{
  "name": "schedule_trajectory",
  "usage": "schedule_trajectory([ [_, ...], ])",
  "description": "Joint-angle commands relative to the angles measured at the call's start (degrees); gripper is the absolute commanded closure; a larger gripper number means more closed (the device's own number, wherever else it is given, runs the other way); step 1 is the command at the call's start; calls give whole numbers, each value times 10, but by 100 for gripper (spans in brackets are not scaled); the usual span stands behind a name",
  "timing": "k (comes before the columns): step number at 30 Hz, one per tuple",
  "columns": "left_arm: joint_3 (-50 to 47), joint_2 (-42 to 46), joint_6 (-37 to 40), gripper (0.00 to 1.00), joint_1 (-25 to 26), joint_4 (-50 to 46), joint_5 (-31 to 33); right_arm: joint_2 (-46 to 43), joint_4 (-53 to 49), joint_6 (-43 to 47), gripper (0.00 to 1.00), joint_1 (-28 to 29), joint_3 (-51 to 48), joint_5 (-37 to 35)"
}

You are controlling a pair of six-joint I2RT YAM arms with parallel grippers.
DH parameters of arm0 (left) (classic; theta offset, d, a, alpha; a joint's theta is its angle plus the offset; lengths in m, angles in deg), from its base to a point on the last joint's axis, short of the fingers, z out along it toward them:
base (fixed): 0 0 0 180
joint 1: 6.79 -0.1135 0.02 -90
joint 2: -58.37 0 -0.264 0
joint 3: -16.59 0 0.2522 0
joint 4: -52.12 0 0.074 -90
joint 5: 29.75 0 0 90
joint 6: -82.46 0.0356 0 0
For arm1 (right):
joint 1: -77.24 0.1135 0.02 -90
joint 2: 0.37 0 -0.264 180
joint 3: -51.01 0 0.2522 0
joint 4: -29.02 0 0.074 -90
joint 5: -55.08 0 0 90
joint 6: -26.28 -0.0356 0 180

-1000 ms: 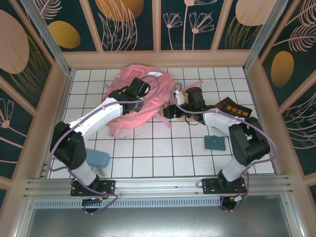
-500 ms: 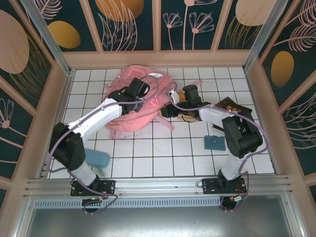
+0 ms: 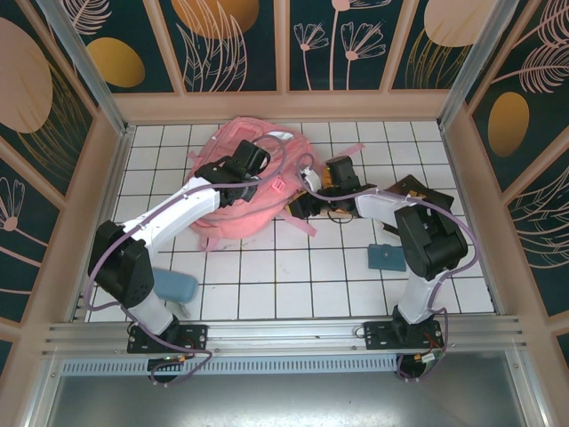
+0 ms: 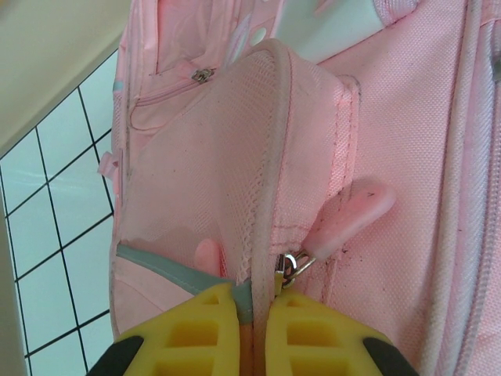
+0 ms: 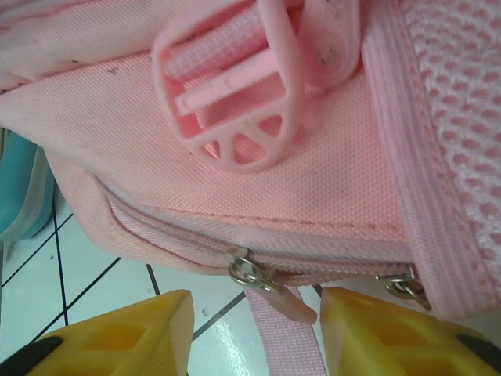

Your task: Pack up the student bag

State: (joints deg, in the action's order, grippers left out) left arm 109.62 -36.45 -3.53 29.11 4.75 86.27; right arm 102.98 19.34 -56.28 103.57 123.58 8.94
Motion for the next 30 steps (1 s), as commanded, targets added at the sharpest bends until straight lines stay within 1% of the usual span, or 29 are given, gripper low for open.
schedule_trajectory([
  [1,21,25,-17,100,-1,52,29,15,-3,17,50,4,21,3],
  [7,22,23,-18,100,-1,51,28,24,7,24,50,4,29,8],
  [8,22,22,-19,100,-1,52,28,24,10,25,52,4,28,8],
  [10,22,21,-19,100,-1,51,28,22,15,29,58,4,26,10],
  [13,23,22,-22,100,-1,53,29,10,26,31,73,5,10,0],
  [16,24,22,-28,100,-1,56,24,-8,43,29,86,9,-15,-22],
  [20,26,21,-40,100,-1,62,9,-35,60,27,97,19,-42,-64],
  [22,29,18,-48,100,-1,63,2,-48,67,24,100,28,-53,-93],
  [25,38,9,-76,100,-1,64,-11,-68,69,14,100,47,-65,-143],
  [30,61,-18,-146,100,-1,66,-35,-97,81,-8,100,125,-90,-234],
])
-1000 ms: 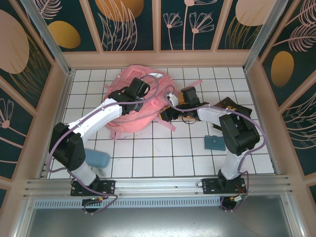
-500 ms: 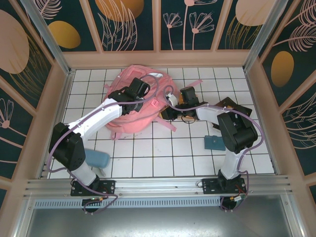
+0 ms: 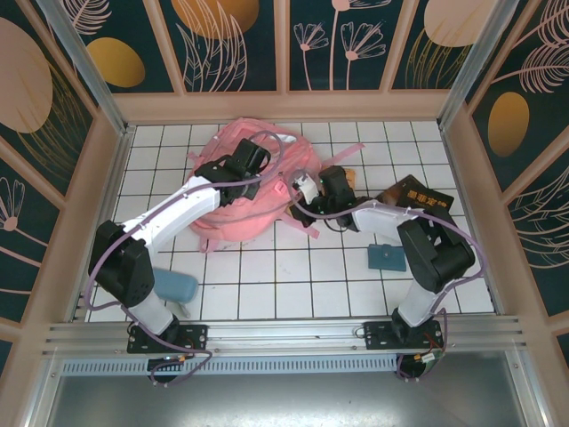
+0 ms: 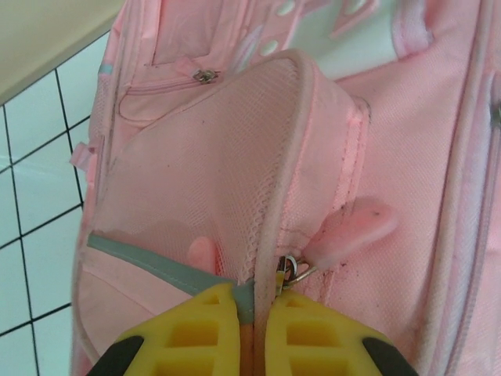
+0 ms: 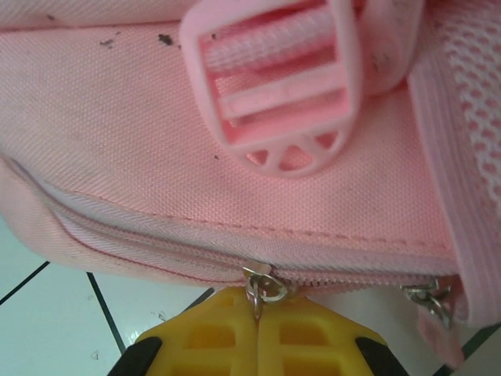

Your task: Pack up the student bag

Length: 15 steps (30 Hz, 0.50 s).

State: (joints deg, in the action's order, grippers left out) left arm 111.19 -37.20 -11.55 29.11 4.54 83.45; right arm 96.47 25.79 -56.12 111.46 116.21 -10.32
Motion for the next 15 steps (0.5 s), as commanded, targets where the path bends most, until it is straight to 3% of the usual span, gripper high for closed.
schedule_trajectory([
  [1,50,-17,-78,100,-1,70,-14,-35,17,-15,100,63,-18,-62],
  [7,65,-45,-109,100,-1,87,-55,-47,30,-54,100,126,-14,-110],
  [12,44,-45,-102,100,-1,92,-62,-55,49,-116,100,110,-7,-111],
  [15,18,-38,-97,100,-1,103,-70,-50,3,-148,100,101,30,-102],
])
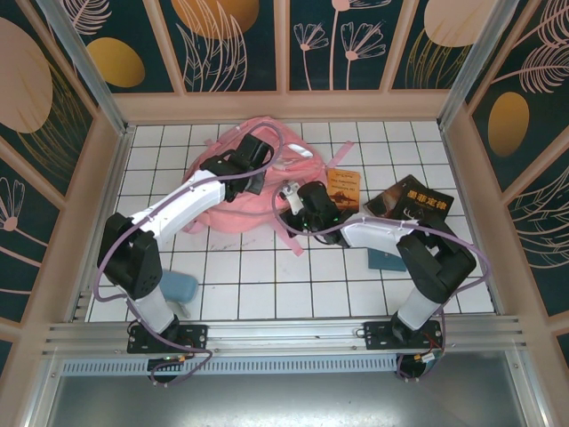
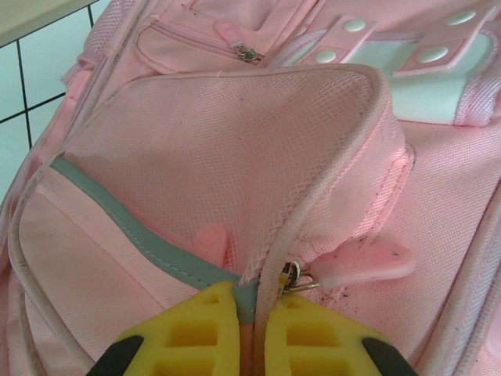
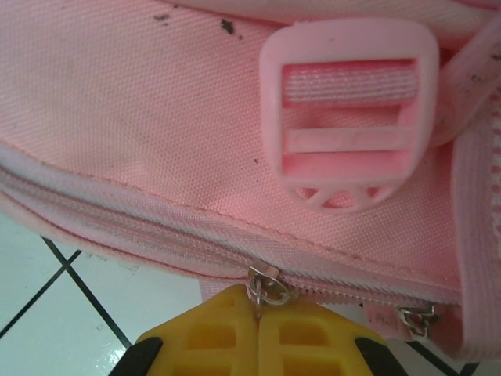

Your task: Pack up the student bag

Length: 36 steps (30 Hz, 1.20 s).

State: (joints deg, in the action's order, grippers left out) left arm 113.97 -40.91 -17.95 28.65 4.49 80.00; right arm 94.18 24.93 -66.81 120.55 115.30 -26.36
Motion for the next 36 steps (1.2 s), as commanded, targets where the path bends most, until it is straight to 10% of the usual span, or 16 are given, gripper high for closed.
schedule_trajectory([
  [1,-18,0,-34,100,3,106,-35,-24,-5,-50,100,12,52,59],
  [15,-40,-22,-61,100,3,151,-64,34,-269,-57,100,-1,168,66],
  [24,-68,-27,-124,100,4,205,-133,8,-154,-108,100,6,140,167],
  [34,-54,-12,-144,100,-4,170,-145,-21,-129,-106,100,-52,83,114],
  [36,-51,-3,-154,83,-18,156,-150,-38,-112,-107,100,-72,64,113],
])
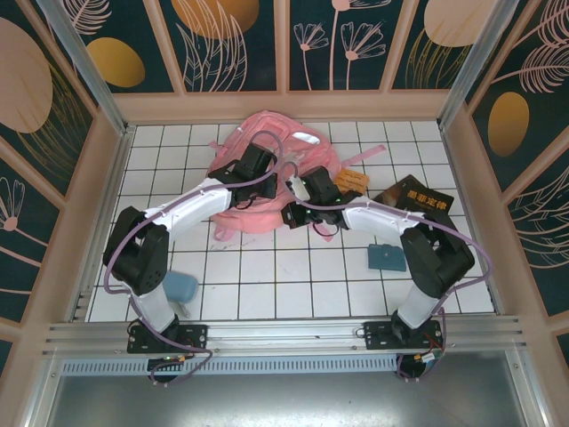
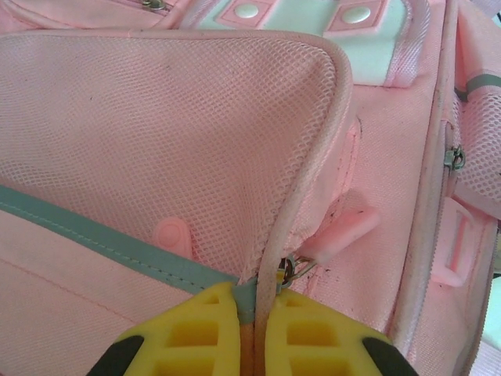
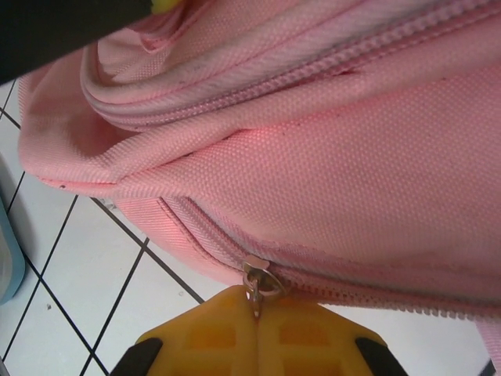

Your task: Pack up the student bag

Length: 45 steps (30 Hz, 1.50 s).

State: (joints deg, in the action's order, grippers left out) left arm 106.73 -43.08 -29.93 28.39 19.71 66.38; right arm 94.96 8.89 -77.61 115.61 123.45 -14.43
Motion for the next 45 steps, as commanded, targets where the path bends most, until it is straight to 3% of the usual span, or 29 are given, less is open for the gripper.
schedule_trajectory([
  [1,20,25,-38,72,-25,-3,-22,-54,55,0,100,-33,-26,-8],
  [3,13,37,-41,54,-43,-11,-35,-65,54,3,100,-58,-33,-13],
  [8,-14,86,-1,33,-73,-21,-49,-71,58,19,100,-128,-46,-18],
  [18,-53,88,228,29,-66,32,-147,-3,73,68,100,-210,-6,7],
  [23,-33,36,318,28,-42,59,-135,18,70,87,100,-218,24,29],
  [25,-7,-5,344,29,-40,50,-113,24,67,92,100,-219,33,35],
  [30,-3,-49,464,35,-39,63,-129,27,69,97,100,-224,39,46],
  [41,68,-126,559,52,-50,65,-158,29,67,110,100,-229,44,52],
  [43,85,-137,571,59,-50,53,-166,28,66,117,100,-229,45,52],
  [45,106,-146,568,76,-51,49,-179,28,62,131,100,-228,47,54],
])
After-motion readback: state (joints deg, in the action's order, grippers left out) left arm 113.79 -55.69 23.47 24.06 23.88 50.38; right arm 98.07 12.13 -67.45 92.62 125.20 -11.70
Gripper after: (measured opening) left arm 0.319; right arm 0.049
